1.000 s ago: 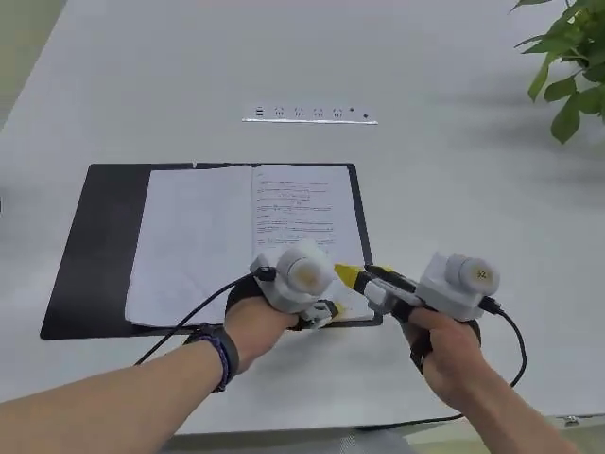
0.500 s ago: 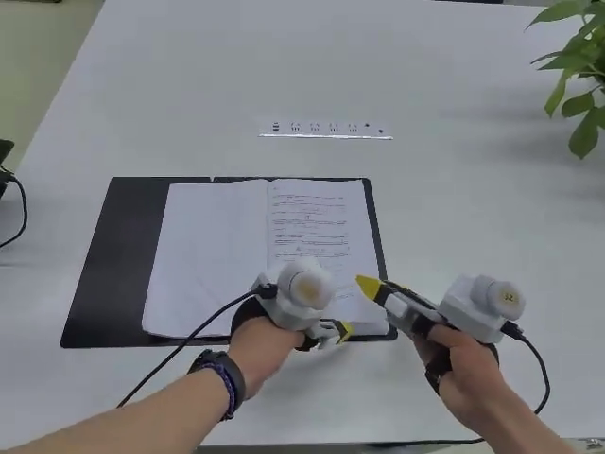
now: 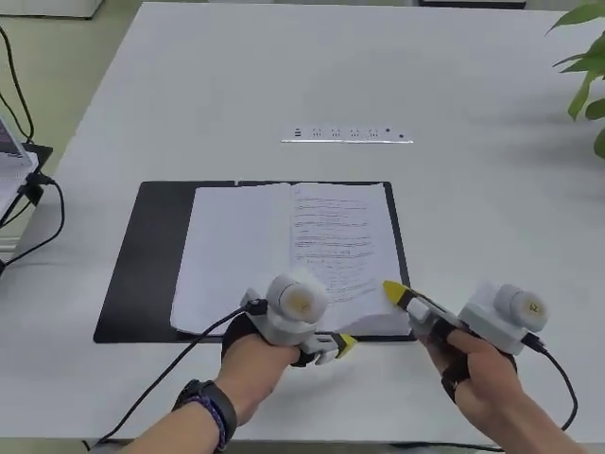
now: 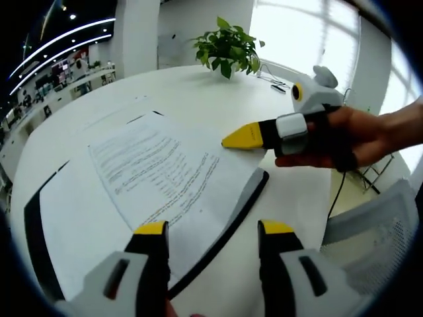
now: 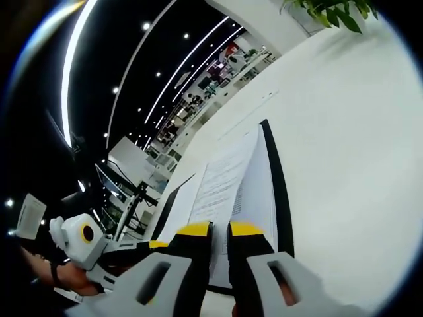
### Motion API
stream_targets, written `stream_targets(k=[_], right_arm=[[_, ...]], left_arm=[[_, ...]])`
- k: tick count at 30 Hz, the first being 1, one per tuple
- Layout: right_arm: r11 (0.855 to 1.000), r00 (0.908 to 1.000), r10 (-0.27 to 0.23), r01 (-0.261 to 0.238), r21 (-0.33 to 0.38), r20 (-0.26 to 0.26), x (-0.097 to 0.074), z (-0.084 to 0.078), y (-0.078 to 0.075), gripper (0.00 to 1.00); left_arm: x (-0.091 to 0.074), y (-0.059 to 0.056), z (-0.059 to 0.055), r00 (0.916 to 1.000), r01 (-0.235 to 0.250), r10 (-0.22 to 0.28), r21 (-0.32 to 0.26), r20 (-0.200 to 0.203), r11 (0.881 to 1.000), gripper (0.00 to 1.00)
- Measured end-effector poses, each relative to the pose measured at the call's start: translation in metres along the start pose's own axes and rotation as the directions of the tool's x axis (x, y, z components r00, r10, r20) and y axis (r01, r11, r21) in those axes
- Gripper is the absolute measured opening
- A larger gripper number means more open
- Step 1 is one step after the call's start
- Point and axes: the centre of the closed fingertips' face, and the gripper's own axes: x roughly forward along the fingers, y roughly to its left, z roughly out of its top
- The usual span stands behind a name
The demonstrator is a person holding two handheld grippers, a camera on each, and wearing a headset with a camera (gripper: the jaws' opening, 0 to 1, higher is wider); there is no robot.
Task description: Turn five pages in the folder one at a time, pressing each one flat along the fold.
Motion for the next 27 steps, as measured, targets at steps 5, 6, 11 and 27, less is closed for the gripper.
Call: stream_targets(k=[5,6,11,27], right_arm=[[1.0,1.0,-0.003,0.003,0.01,0.004,0.001,0.002,0.0,0.0],[1.0,1.0,-0.002,0.002,0.013,0.004,0.001,0.002,0.0,0.0],[1.0,0.9999,0.002,-0.003,0.027,0.013,0.001,0.004,0.004,0.0],[0.999,0.9989,0.04,-0.04,-0.007,0.026,0.004,0.013,0.037,0.0]], left_arm=[[-0.02,0.011,0.002,0.9992,-0.032,0.032,-0.003,0.025,0.999,0.54],[-0.023,0.013,0.002,0.9989,-0.036,0.036,-0.004,0.031,0.999,0.54],[-0.042,0.028,0.007,0.9951,-0.071,0.072,-0.026,0.068,0.997,0.54],[-0.083,0.048,0.014,0.9805,-0.129,0.137,-0.062,0.141,0.99,0.55]])
